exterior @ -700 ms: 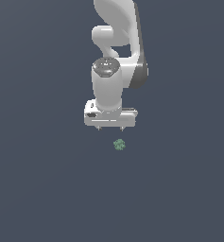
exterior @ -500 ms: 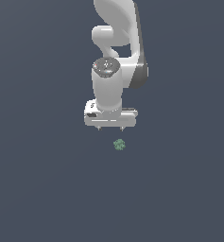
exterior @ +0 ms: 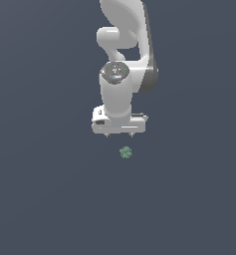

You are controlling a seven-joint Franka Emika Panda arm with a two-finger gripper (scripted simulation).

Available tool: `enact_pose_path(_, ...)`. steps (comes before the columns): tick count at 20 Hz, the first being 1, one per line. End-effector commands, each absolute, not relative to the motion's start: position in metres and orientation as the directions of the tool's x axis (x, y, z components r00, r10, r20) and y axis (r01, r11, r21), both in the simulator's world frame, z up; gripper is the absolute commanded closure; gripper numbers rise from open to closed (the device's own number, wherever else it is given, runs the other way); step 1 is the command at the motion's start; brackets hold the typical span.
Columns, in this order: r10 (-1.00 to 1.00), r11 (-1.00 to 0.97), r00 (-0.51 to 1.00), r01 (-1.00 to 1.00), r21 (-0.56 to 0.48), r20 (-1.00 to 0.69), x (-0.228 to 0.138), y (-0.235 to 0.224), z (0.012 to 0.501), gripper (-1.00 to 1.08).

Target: Pick up the object and move it to a goal position.

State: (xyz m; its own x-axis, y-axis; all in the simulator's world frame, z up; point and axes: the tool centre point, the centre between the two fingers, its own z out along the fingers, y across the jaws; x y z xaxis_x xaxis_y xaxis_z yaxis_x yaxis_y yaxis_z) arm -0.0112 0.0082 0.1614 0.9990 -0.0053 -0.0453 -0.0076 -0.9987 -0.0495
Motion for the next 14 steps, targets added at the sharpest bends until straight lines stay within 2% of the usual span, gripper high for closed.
enact_pose_path(1,-0.006,-0.999,0.999,-0.009,-0.051,-0.047,-0.0116,0.0089,0.1615,-0.92)
enact_pose_path(14,0.111,-0.993,0.993,0.11,-0.044,-0.039,-0.0095,0.0105,0.1535,-0.92)
